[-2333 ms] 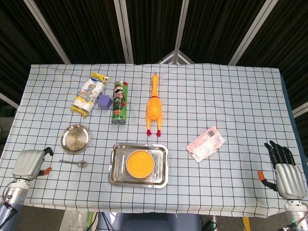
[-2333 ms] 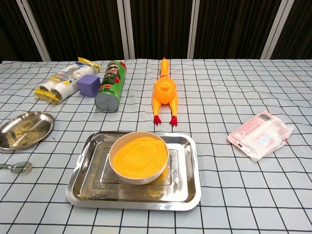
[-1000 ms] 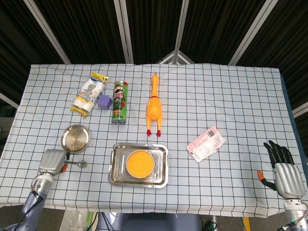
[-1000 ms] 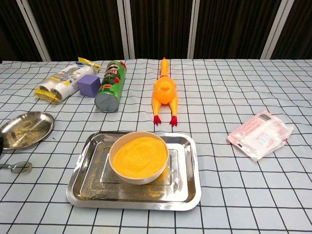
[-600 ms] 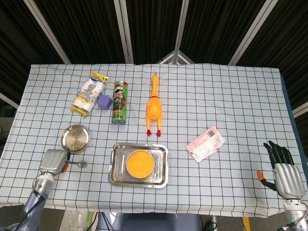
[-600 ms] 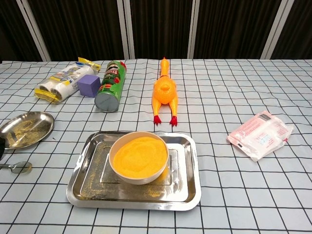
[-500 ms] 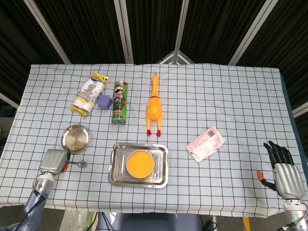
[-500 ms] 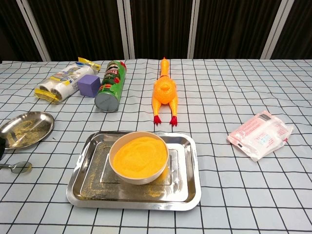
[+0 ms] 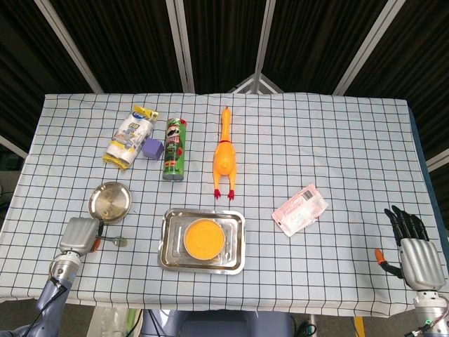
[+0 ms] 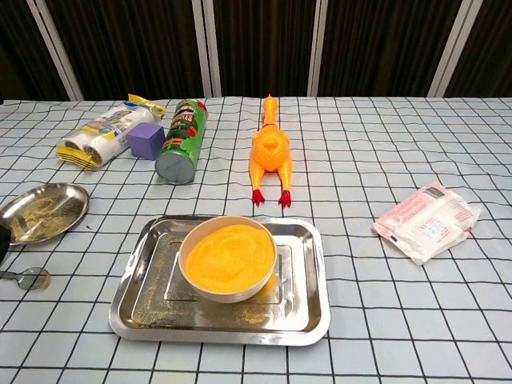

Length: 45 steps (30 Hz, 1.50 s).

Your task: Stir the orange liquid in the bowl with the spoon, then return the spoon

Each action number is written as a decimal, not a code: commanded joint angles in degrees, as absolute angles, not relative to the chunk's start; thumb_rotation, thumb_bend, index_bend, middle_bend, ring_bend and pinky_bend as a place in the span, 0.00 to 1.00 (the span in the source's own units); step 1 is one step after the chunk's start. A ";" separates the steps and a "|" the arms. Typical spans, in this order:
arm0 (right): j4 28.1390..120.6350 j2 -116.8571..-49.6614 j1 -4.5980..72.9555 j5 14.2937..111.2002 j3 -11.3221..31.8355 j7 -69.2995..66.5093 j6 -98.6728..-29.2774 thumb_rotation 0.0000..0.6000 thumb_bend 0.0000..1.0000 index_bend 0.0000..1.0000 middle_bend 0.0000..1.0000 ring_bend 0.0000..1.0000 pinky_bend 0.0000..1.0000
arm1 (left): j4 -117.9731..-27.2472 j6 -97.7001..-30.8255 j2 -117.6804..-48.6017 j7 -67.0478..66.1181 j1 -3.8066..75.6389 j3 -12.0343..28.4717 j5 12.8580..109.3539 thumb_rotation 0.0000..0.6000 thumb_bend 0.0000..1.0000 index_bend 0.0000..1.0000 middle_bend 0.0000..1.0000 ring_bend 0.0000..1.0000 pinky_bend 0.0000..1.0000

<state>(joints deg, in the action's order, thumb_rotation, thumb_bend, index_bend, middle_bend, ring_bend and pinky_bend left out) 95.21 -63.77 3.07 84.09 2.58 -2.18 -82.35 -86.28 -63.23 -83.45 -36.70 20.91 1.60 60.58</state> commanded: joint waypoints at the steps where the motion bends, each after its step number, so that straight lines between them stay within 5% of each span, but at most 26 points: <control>1: 95.22 -63.76 3.08 84.05 2.60 -2.24 -82.34 1.00 0.40 0.00 0.00 0.00 0.00 | -86.42 -63.37 -83.41 -36.58 20.93 1.40 60.84 1.00 0.51 0.55 1.00 1.00 0.97; 10: 95.24 -63.71 3.05 84.16 2.62 -2.40 -82.48 1.00 0.40 0.00 0.00 0.00 0.00 | -89.85 -64.50 -81.84 -35.79 20.96 1.43 61.86 1.00 0.51 0.55 1.00 1.00 0.97; 26: 95.26 -63.64 3.00 83.88 2.67 -2.80 -82.37 1.00 0.40 0.00 0.00 0.00 0.00 | -111.59 -66.78 -75.01 -44.01 26.77 8.15 55.34 1.00 0.51 0.55 1.00 1.00 0.97; 45: 95.15 -63.42 3.25 83.37 2.94 -4.86 -81.65 1.00 0.40 0.00 0.00 0.00 0.00 | -116.54 -78.85 -92.12 -73.24 47.70 16.69 28.61 1.00 0.51 0.54 1.00 1.00 0.97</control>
